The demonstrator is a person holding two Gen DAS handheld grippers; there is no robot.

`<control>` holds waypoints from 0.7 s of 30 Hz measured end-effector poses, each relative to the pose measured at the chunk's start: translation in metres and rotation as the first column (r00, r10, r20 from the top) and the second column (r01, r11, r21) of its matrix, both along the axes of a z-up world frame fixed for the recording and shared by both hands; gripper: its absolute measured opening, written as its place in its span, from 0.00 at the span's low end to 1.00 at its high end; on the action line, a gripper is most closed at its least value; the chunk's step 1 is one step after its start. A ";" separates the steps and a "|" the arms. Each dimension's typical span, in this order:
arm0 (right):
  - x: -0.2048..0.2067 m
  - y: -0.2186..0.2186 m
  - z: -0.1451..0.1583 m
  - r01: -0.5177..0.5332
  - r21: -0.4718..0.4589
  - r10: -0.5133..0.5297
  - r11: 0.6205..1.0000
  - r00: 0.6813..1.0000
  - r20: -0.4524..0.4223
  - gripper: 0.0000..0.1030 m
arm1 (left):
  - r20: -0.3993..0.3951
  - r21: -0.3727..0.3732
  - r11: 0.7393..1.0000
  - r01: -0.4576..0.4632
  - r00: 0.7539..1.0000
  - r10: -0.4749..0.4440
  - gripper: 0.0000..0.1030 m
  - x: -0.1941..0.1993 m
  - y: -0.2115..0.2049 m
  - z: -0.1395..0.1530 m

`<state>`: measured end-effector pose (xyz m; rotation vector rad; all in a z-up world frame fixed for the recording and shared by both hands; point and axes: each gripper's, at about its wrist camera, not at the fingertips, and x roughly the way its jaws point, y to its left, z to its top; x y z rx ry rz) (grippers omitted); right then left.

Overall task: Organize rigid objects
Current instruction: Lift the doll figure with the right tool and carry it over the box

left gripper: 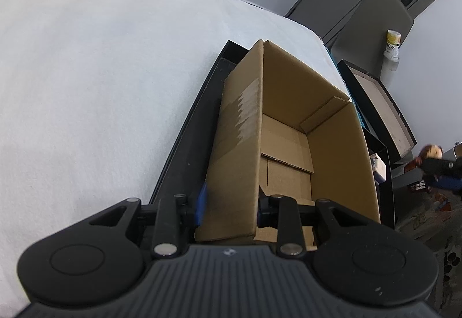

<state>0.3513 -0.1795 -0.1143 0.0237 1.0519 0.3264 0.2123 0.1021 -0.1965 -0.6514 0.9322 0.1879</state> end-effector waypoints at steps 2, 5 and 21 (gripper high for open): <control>0.001 0.010 0.002 -0.020 -0.006 0.020 1.000 1.000 0.007 0.30 | 0.000 -0.002 1.000 -0.003 1.000 0.003 0.29 0.000 0.001 0.000; 0.003 0.026 0.002 -0.059 -0.006 0.059 0.998 0.998 0.011 0.30 | 0.002 -0.003 1.000 -0.007 1.000 0.007 0.29 -0.001 0.001 0.000; 0.010 0.091 -0.002 -0.206 -0.048 0.207 0.977 0.978 0.021 0.30 | -0.002 -0.020 1.000 -0.002 1.000 0.002 0.29 0.001 -0.001 -0.005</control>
